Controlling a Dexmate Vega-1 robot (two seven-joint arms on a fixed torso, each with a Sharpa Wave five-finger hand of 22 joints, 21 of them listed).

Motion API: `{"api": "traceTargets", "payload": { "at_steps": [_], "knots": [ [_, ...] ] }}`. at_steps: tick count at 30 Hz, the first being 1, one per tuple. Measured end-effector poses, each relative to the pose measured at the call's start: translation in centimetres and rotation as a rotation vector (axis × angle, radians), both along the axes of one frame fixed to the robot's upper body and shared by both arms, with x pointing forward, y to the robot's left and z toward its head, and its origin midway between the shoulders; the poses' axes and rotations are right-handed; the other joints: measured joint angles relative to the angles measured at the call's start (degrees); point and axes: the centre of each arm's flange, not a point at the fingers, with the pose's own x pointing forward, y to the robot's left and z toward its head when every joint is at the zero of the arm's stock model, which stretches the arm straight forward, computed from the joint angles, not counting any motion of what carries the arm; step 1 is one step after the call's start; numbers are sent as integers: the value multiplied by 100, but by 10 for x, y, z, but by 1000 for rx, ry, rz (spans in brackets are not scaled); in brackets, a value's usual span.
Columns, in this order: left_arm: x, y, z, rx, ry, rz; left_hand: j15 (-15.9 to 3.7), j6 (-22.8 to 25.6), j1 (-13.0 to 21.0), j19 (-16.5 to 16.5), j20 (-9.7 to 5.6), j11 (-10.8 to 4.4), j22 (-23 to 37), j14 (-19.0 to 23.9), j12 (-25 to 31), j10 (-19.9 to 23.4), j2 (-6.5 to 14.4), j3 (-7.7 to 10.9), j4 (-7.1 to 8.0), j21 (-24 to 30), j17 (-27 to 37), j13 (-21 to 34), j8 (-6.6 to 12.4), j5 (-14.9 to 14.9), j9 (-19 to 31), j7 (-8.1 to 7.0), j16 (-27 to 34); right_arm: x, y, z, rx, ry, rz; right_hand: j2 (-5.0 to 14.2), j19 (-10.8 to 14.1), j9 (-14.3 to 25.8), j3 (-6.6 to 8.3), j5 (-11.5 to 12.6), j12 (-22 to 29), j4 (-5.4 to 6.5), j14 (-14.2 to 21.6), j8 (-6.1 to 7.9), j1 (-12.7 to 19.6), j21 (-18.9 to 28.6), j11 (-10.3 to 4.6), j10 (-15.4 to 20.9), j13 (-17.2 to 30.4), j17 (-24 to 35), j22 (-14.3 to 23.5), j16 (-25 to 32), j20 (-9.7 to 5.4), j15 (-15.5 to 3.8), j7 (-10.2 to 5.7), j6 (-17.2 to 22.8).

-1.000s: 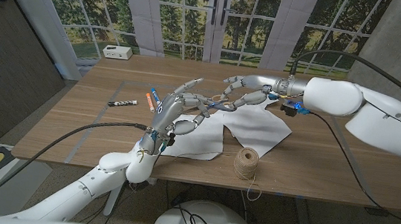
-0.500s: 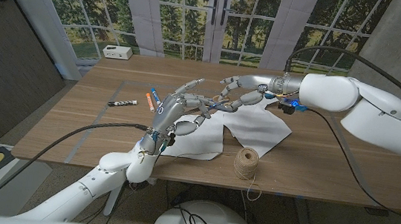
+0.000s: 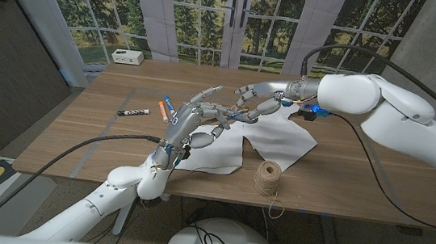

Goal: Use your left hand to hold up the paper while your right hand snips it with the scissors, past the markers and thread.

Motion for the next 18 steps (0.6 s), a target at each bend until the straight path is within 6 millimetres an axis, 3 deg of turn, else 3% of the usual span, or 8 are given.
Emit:
{"api": "traceTargets", "payload": {
  "at_steps": [8,11,15,18],
  "knots": [
    [-1,-1,0,1,-2,-2,0,-21,2,0,0,21,0,0,-16,21,2,1,-1,0,0,3,-1,0,28,-21,0,5,1,2,-18,14,-5,-32,2,3,0,-21,0,0,0,-50,32,0,-55,37,0,0,0,0,-16,1,-60,-61],
    [-2,-1,-1,2,-1,-1,0,-21,4,0,0,23,0,0,-33,22,2,1,-1,0,0,127,-2,0,30,-21,0,5,1,2,-22,21,-4,-7,2,-21,14,-36,47,14,1,-72,86,0,-167,109,0,0,0,0,-16,1,-70,-2],
    [-3,-2,-2,2,-1,-2,0,-20,11,0,0,24,0,0,-33,23,10,1,-1,0,0,128,27,-5,54,-20,0,8,-1,4,-18,28,-5,-24,2,-92,11,-43,106,35,1,64,144,0,-297,243,0,0,0,23,-15,2,-70,453],
    [-3,-2,-3,1,0,-1,0,-20,19,0,0,24,0,0,-32,24,18,1,-1,0,-1,128,28,-10,50,-20,0,9,-1,4,-17,28,-2,-24,2,-93,-43,-88,161,89,1,207,144,28,-273,429,0,0,0,23,-15,2,-21,849]
  ]
}}
